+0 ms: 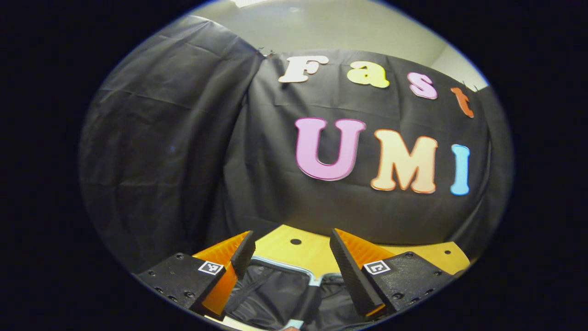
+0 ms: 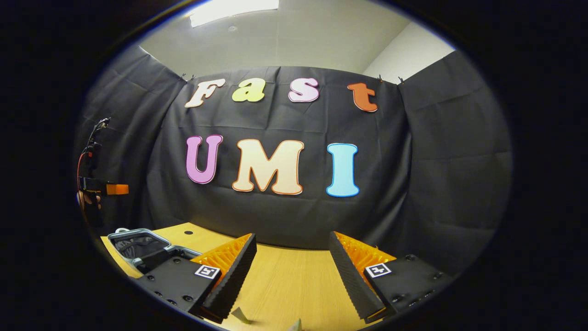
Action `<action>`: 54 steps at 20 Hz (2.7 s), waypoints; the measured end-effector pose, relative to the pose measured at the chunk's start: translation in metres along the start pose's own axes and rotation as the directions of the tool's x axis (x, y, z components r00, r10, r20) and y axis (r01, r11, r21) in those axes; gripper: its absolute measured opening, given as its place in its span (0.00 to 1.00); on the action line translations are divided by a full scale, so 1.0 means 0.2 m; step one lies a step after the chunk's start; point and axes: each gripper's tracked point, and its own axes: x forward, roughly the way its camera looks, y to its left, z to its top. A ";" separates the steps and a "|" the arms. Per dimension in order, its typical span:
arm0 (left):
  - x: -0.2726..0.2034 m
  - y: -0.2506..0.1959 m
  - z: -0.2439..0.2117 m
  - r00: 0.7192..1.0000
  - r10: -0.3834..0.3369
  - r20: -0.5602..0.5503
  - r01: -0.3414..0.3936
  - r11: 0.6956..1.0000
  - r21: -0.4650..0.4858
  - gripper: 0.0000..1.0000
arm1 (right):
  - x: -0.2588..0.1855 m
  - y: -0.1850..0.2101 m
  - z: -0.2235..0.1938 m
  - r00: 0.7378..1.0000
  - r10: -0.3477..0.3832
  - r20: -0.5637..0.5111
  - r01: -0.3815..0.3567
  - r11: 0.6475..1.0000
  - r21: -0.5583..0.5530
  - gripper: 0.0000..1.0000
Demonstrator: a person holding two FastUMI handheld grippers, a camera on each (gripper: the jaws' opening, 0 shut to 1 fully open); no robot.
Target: First open the suitcase, pack the skin care products into it, and then close the suitcase.
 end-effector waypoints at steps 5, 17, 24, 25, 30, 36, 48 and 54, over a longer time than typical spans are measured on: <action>-0.16 -0.51 -0.18 0.985 -0.163 -0.062 0.167 0.984 0.061 0.94 | -0.06 -0.13 -0.05 0.999 0.037 -0.021 -0.036 0.999 0.022 0.99; -0.49 -1.33 -0.65 0.851 -0.467 -0.242 0.495 0.866 0.071 0.95 | -0.12 -0.27 -0.19 0.993 0.102 -0.060 -0.101 0.995 0.017 0.99; -0.70 -1.59 -1.09 0.737 -0.565 -0.373 0.631 0.772 0.078 0.95 | -0.16 -0.24 -0.38 0.984 0.120 -0.134 -0.119 0.993 0.021 0.99; -0.71 -1.60 -1.15 0.722 -0.573 -0.388 0.640 0.766 0.060 0.95 | -0.16 -0.23 -0.41 0.981 0.120 -0.152 -0.119 0.993 0.018 0.99; -0.74 -1.64 -1.43 0.662 -0.577 -0.478 0.630 0.774 -0.061 0.85 | -0.21 -0.23 -0.56 0.968 0.123 -0.218 -0.127 0.992 -0.007 0.99; -0.71 -1.65 -1.59 0.647 -0.536 -0.542 0.611 0.790 -0.052 0.18 | -0.26 -0.22 -0.72 0.953 0.129 -0.275 -0.130 0.991 0.015 0.99; -0.74 -1.52 -1.26 0.684 -0.470 -0.557 0.569 0.822 0.006 0.06 | -0.37 -0.07 -1.27 0.861 0.233 -0.453 -0.214 0.972 0.092 0.99; -0.78 -1.33 -1.09 0.728 -0.399 -0.557 0.504 0.863 0.041 0.07 | -0.36 0.03 -1.44 0.826 0.271 -0.495 -0.253 0.962 0.104 0.72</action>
